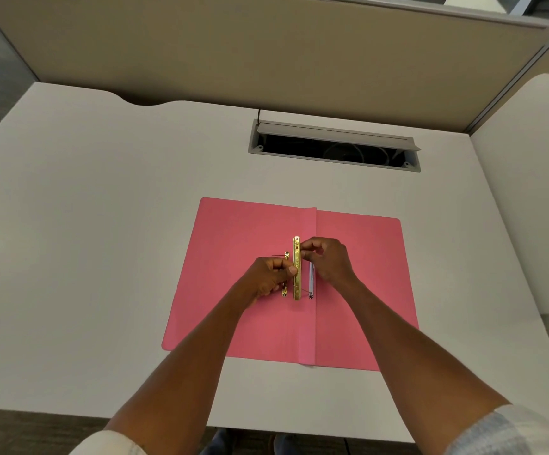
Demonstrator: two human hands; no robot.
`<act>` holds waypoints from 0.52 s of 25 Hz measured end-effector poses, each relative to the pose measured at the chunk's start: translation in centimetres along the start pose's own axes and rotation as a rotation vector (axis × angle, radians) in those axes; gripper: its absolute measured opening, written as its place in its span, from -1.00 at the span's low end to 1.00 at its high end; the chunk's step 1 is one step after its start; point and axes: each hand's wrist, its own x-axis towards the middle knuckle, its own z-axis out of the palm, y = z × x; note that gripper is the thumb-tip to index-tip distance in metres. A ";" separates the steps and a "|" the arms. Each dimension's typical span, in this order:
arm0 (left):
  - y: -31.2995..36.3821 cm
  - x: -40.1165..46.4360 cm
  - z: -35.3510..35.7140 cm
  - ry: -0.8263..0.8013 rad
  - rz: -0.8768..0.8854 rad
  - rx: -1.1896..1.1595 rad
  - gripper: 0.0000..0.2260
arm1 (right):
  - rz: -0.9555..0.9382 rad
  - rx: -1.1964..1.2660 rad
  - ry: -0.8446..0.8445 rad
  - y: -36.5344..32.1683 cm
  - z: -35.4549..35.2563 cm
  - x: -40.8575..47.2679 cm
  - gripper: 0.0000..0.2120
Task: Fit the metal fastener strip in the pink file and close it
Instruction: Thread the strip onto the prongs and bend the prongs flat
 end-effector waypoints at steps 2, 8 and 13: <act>0.0 0.1 -0.1 -0.011 0.002 -0.007 -0.89 | -0.003 -0.009 0.001 0.0 0.0 0.1 -0.87; -0.1 0.4 -0.1 -0.007 0.010 0.007 -0.89 | -0.004 -0.009 -0.009 0.1 -0.1 0.2 -0.88; -0.4 0.6 -0.1 -0.018 0.013 -0.023 -0.89 | 0.017 0.039 -0.004 0.3 -0.2 0.1 -0.88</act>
